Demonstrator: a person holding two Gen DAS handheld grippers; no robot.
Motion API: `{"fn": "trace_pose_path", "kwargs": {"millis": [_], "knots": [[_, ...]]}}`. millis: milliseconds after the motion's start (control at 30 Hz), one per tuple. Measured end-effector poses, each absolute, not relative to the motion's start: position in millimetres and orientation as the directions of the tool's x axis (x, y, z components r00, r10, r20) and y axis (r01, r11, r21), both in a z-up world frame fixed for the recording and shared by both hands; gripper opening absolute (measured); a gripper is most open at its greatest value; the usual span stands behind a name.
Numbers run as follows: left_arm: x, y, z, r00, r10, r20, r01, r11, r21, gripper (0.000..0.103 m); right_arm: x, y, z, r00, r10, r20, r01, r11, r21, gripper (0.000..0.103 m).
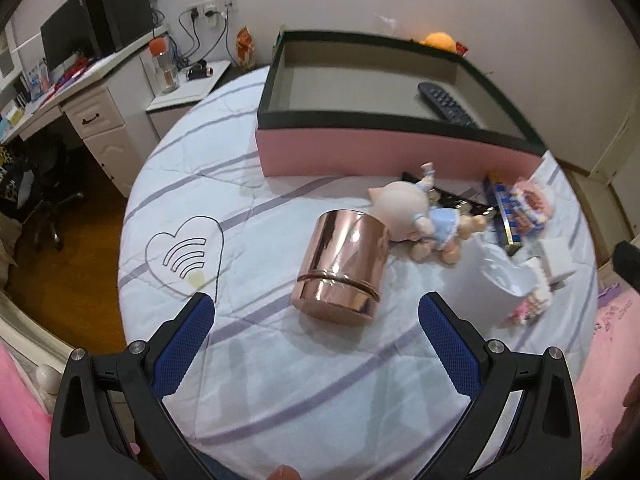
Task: Organize rigid objects
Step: 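Move the left gripper to the rose-gold cup and grasp it, then lift the rose-gold cup into the box and release it with the left gripper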
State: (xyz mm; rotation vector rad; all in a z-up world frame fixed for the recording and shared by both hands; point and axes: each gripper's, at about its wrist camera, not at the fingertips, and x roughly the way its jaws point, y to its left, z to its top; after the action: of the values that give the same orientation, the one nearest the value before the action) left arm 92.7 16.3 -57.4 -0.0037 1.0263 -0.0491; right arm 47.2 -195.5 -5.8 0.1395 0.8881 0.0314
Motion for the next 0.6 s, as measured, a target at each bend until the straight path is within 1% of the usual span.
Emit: {"fn": "trace_pose_path", "kwargs": {"millis": [200, 233, 267, 300, 400, 467, 500, 567, 600], "knots": [[114.2, 10.7, -74.0, 0.482, -0.071, -0.874, 0.082, 0.996, -0.036, 0.102, 56.8, -203.6, -11.3, 0.619, 0.071, -0.783, 0.056, 0.989, 0.133, 0.103], [116.7, 10.4, -75.8, 0.476, -0.081, -0.876, 0.088, 0.995, -0.044, 0.099, 58.4, -203.8, -12.5, 0.616, 0.07, -0.785, 0.057, 0.99, 0.132, 0.103], [119.5, 10.2, -78.9, 0.468, -0.089, -0.879, 0.092, 0.994, -0.052, 0.09, 60.2, -203.3, -13.4, 0.613, 0.069, -0.787, 0.057, 0.99, 0.131, 0.103], [121.3, 9.7, -81.1, 0.462, -0.085, -0.883, 0.091, 0.995, -0.048, 0.086, 61.6, -202.7, -14.3, 0.61, 0.067, -0.79, 0.056, 0.99, 0.128, 0.103], [122.5, 10.1, -82.1, 0.471, -0.079, -0.879, 0.091, 0.995, -0.041, 0.08, 65.0, -201.0, -16.3, 0.604, 0.066, -0.794, 0.055, 0.991, 0.124, 0.103], [123.6, 15.5, -80.6, 0.476, -0.093, -0.875, 0.081, 0.995, -0.062, 0.068, 66.4, -200.0, -17.1, 0.601, 0.065, -0.797, 0.054, 0.991, 0.121, 0.103], [125.3, 17.5, -79.6, 0.477, -0.101, -0.873, 0.079, 0.994, -0.072, 0.065, 66.7, -200.0, -17.5, 0.6, 0.065, -0.797, 0.053, 0.991, 0.121, 0.103], [125.3, 22.0, -77.8, 0.479, -0.119, -0.87, 0.075, 0.993, -0.094, 0.047, 67.8, -198.7, -17.7, 0.599, 0.067, -0.798, 0.05, 0.991, 0.121, 0.103], [126.3, 24.1, -76.7, 0.478, -0.127, -0.869, 0.073, 0.992, -0.104, 0.047, 67.7, -197.6, -17.6, 0.599, 0.068, -0.798, 0.048, 0.992, 0.121, 0.103]]}}
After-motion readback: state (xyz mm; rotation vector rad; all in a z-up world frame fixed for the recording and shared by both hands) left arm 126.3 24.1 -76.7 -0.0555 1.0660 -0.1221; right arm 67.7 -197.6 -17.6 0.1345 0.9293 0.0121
